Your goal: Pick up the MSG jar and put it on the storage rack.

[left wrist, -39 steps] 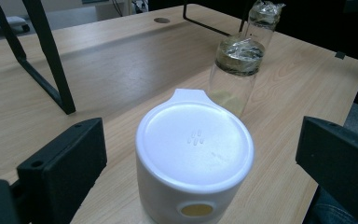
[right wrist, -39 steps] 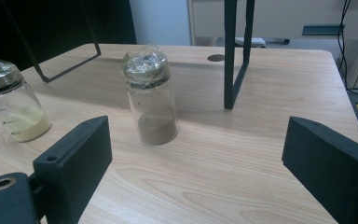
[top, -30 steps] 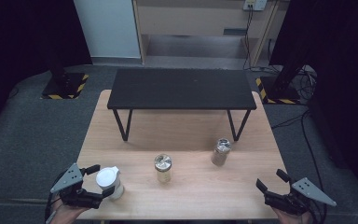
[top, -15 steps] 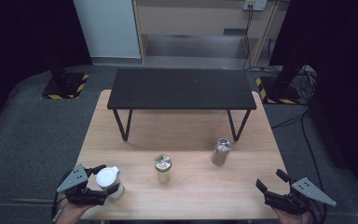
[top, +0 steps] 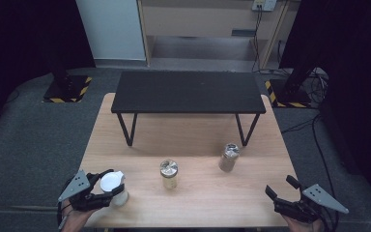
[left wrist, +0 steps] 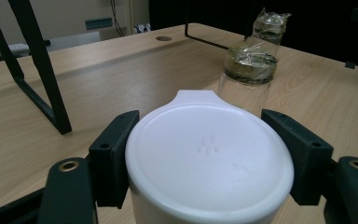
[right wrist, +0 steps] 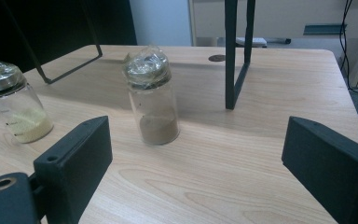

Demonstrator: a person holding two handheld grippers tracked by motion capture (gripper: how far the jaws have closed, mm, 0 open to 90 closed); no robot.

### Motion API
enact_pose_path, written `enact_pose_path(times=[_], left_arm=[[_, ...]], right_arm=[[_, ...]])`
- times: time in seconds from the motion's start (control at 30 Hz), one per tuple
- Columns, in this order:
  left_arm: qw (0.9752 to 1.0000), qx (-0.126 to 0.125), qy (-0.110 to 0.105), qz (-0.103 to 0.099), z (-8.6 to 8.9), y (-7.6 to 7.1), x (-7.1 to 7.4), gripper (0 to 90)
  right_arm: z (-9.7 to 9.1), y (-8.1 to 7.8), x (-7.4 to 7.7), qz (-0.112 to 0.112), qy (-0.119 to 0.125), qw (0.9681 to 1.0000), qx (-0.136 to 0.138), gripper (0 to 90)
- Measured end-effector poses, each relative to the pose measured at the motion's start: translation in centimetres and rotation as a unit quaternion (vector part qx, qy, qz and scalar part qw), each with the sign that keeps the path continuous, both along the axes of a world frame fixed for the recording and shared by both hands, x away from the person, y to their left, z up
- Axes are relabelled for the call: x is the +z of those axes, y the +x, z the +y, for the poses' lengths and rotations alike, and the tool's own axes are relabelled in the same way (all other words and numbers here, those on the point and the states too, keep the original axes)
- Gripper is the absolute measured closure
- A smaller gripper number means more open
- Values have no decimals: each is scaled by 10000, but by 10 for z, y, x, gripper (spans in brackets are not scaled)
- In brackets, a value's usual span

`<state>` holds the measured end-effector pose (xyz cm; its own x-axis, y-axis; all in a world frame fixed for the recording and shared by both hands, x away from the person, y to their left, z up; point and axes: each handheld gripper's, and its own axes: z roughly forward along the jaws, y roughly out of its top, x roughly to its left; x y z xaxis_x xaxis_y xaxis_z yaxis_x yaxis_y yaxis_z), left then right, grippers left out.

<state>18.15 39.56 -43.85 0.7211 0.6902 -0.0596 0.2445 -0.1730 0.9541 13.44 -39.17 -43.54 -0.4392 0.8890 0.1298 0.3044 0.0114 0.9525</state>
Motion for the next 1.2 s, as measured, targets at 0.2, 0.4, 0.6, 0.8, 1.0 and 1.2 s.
enact_pose_path(times=[0.2,0.4,0.6,0.8,1.0,1.2], left_arm=[[10000,-42,-20,8,1,2,0,302],[9998,-122,-124,-30,4,6,5,302],[9993,-345,-106,-71,3,18,24,302],[9985,-545,-67,-85,-1,34,47,302],[9969,-760,-160,-120,-4,51,65,303],[9955,-926,-130,-178,-9,66,84,303]], right_arm=[[0,0,0,5,1,10000,2,89],[0,0,0,6,-4,10000,3,89],[0,1,0,9,-8,10000,14,89],[0,1,0,7,-13,10000,22,90],[0,1,0,7,-13,10000,23,90],[0,2,0,8,-8,10000,29,91]])
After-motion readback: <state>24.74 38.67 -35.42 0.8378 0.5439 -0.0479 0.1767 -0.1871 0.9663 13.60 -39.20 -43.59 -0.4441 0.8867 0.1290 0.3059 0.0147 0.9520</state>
